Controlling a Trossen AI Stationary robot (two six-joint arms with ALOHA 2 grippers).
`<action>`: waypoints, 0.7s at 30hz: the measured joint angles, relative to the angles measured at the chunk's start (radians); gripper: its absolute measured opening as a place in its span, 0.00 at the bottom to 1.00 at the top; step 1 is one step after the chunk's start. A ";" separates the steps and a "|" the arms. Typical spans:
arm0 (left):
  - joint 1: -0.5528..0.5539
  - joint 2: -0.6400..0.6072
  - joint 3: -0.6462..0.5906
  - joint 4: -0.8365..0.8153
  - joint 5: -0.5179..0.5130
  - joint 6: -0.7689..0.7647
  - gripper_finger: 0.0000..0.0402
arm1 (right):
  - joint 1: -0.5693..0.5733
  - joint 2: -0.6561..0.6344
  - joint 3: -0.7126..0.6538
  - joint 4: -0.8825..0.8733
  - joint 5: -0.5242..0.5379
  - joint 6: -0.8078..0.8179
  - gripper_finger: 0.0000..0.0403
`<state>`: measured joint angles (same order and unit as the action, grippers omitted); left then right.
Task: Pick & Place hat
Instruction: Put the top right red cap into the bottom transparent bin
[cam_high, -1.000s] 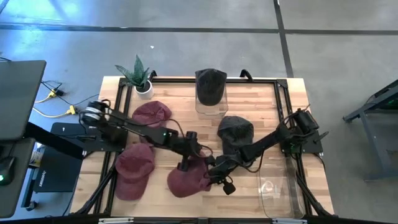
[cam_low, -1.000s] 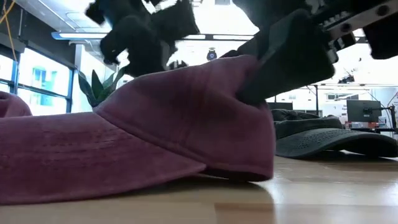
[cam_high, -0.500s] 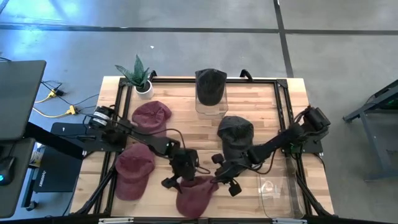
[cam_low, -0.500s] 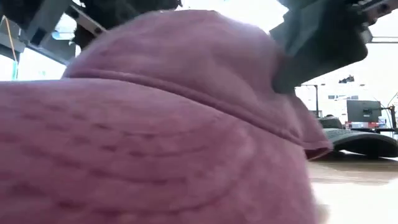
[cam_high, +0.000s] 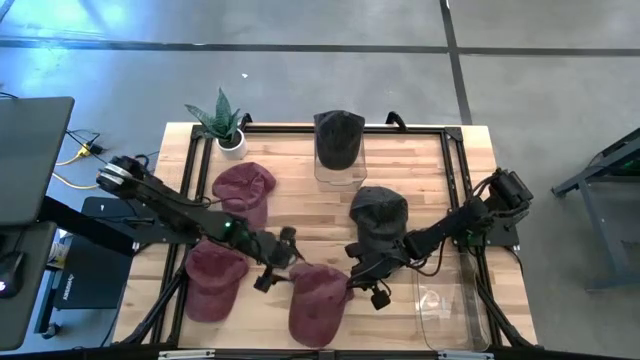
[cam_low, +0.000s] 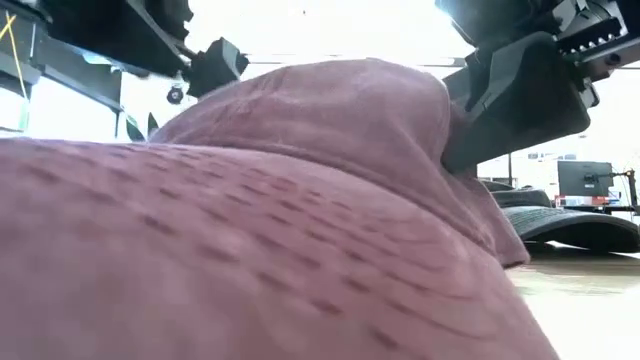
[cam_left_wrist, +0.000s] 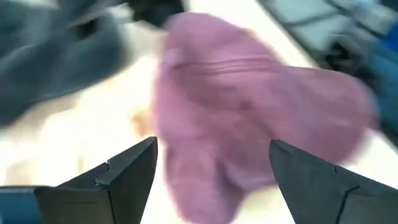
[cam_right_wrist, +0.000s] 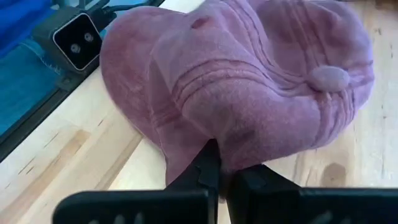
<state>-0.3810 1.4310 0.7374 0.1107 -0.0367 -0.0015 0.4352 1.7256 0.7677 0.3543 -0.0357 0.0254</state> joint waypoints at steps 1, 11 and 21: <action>0.010 0.000 -0.017 0.015 -0.026 -0.031 0.75 | -0.003 0.000 0.000 0.003 -0.002 0.000 0.01; 0.077 0.132 -0.040 0.236 0.172 -0.276 0.75 | -0.030 0.000 0.002 0.025 -0.001 0.019 0.02; 0.080 0.347 0.055 0.366 0.391 -0.392 0.67 | -0.032 0.000 0.002 0.022 0.019 0.021 0.02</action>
<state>-0.3012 1.7777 0.7920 0.4766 0.3547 -0.3939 0.4035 1.7260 0.7700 0.3767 -0.0163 0.0465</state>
